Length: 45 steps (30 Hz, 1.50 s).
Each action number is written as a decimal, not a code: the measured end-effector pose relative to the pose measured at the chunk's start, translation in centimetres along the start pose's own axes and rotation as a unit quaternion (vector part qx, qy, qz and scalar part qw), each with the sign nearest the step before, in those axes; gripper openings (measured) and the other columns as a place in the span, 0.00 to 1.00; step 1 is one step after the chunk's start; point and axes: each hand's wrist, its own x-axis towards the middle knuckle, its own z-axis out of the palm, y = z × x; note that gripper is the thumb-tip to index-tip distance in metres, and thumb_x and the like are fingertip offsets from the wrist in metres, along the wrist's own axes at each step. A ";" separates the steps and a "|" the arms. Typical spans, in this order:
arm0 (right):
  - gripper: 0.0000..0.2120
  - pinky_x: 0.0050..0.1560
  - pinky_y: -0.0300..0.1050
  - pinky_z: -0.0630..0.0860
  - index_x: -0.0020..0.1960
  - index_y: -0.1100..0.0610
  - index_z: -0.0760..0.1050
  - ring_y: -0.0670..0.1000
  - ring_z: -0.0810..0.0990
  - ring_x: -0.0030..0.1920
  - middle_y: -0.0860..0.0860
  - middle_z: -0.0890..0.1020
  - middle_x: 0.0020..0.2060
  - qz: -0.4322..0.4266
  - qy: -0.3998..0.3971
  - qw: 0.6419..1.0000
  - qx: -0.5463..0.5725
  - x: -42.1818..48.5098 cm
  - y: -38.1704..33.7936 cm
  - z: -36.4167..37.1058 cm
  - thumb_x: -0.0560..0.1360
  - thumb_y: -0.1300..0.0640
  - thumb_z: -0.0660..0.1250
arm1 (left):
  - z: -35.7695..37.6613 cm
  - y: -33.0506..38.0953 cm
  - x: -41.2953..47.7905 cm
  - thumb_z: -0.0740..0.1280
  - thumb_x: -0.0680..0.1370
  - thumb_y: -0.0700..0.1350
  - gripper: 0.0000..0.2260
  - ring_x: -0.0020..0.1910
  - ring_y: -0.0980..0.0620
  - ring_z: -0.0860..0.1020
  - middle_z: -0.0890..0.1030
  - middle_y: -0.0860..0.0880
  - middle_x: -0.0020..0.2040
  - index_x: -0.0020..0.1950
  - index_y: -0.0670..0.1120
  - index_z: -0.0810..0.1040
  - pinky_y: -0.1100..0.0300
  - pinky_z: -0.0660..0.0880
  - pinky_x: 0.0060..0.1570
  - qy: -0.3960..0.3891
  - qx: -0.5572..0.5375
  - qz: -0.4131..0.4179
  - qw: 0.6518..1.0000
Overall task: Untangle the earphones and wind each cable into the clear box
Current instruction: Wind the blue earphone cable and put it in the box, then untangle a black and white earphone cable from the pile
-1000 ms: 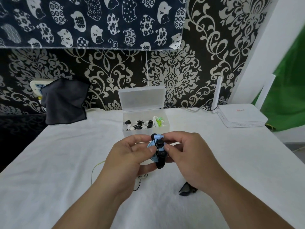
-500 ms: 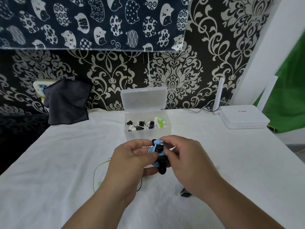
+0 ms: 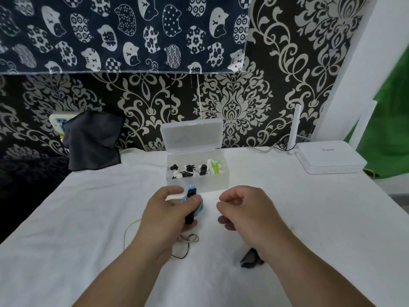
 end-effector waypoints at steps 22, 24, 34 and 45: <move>0.06 0.50 0.57 0.83 0.47 0.52 0.81 0.46 0.86 0.36 0.46 0.83 0.37 -0.009 0.023 1.000 0.006 0.2 -0.7 -1.7 0.75 0.61 0.68 | 3.3 3.6 13.6 0.63 0.80 0.49 0.11 0.52 0.44 0.78 0.79 0.44 0.56 0.56 0.47 0.81 0.51 0.78 0.50 0.045 0.572 0.173 0.800; 0.06 0.50 0.57 0.83 0.47 0.51 0.81 0.45 0.86 0.36 0.45 0.83 0.37 -0.010 0.020 1.000 0.001 0.0 -0.8 -1.5 0.75 0.61 0.68 | 2.8 3.6 13.0 0.64 0.80 0.42 0.12 0.58 0.43 0.76 0.75 0.44 0.61 0.61 0.49 0.80 0.51 0.76 0.56 0.048 0.559 0.246 0.791; 0.05 0.49 0.58 0.83 0.45 0.51 0.80 0.45 0.86 0.36 0.47 0.85 0.36 -0.016 -0.003 1.000 -0.007 0.1 -0.7 -0.9 0.74 0.60 0.68 | 0.3 5.1 9.6 0.60 0.82 0.41 0.17 0.56 0.53 0.75 0.74 0.53 0.60 0.70 0.52 0.73 0.65 0.71 0.48 -0.136 0.496 0.227 0.827; 0.09 0.44 0.42 0.76 0.51 0.56 0.82 0.49 0.79 0.41 0.54 0.84 0.49 -0.029 -0.155 0.963 -0.217 -1.1 -0.1 3.5 0.77 0.53 0.67 | -8.1 1.2 1.7 0.66 0.74 0.35 0.21 0.56 0.54 0.77 0.76 0.56 0.59 0.61 0.55 0.78 0.63 0.73 0.48 -0.073 0.427 0.109 0.895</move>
